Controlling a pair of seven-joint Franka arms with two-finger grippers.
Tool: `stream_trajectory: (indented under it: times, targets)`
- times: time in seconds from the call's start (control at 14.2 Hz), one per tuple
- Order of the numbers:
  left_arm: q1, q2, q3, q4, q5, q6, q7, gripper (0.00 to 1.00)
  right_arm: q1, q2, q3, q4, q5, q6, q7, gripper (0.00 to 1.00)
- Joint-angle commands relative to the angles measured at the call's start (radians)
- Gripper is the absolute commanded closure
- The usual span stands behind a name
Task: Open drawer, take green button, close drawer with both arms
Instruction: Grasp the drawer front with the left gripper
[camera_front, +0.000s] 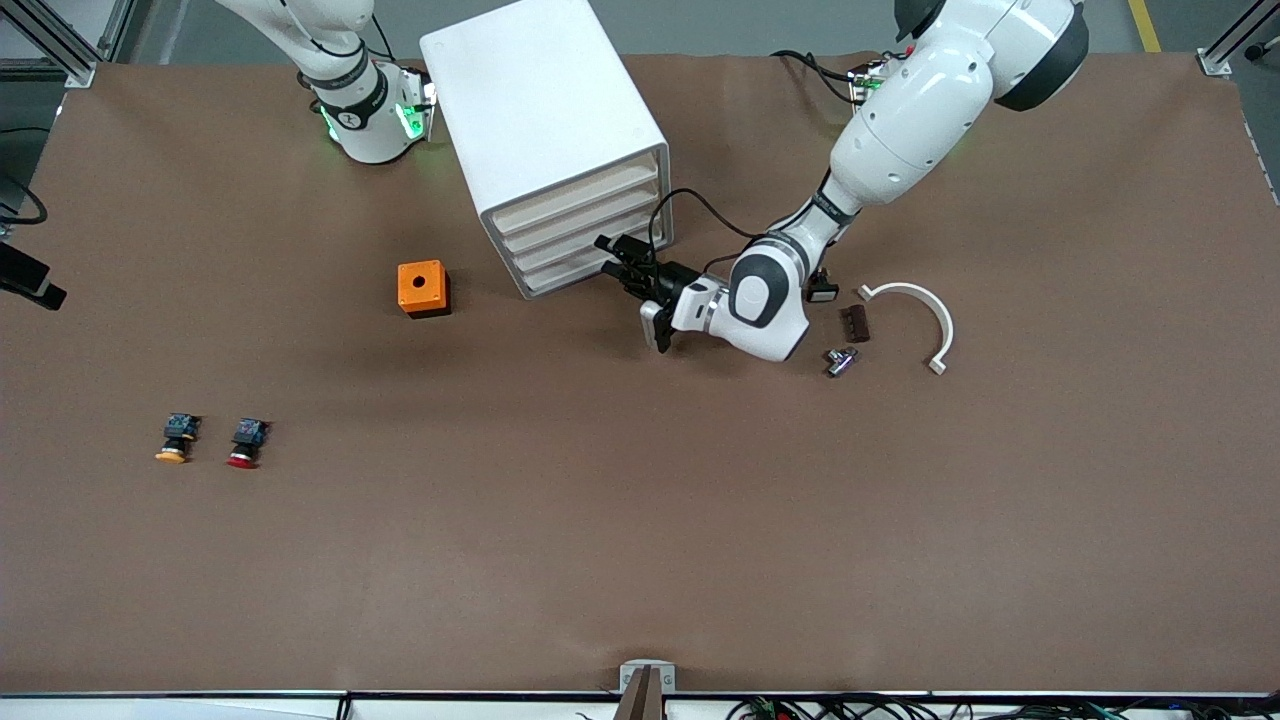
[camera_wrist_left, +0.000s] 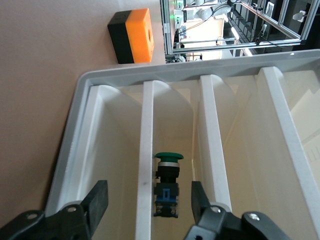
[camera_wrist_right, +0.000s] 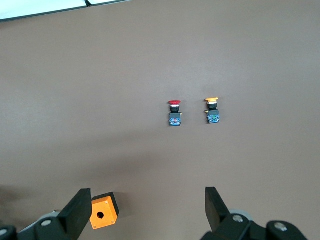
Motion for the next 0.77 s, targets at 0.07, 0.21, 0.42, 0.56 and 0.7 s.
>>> stream_trajectory:
  times: [0.07, 0.21, 0.42, 0.56, 0.7]
  targets:
    - [-0.041, 0.005, -0.003, -0.001, -0.078, 0.04, 0.056, 0.31, -0.019, -0.005, 0.012, 0.006, 0.005, -0.005, 0.001, 0.0]
    - [-0.05, 0.011, -0.003, -0.001, -0.09, 0.046, 0.059, 0.42, -0.01, -0.005, 0.012, 0.006, 0.004, -0.007, 0.01, 0.0]
    - [-0.055, 0.012, -0.003, -0.001, -0.092, 0.047, 0.079, 0.63, 0.012, 0.009, 0.014, 0.006, -0.002, -0.004, 0.011, 0.0]
    - [-0.055, 0.026, -0.003, 0.003, -0.112, 0.047, 0.105, 0.8, 0.033, 0.026, 0.014, 0.005, -0.002, -0.004, 0.011, 0.0]
    - [-0.056, 0.034, -0.002, 0.008, -0.113, 0.047, 0.108, 0.95, 0.056, 0.027, 0.014, -0.003, -0.01, -0.007, 0.011, 0.0]
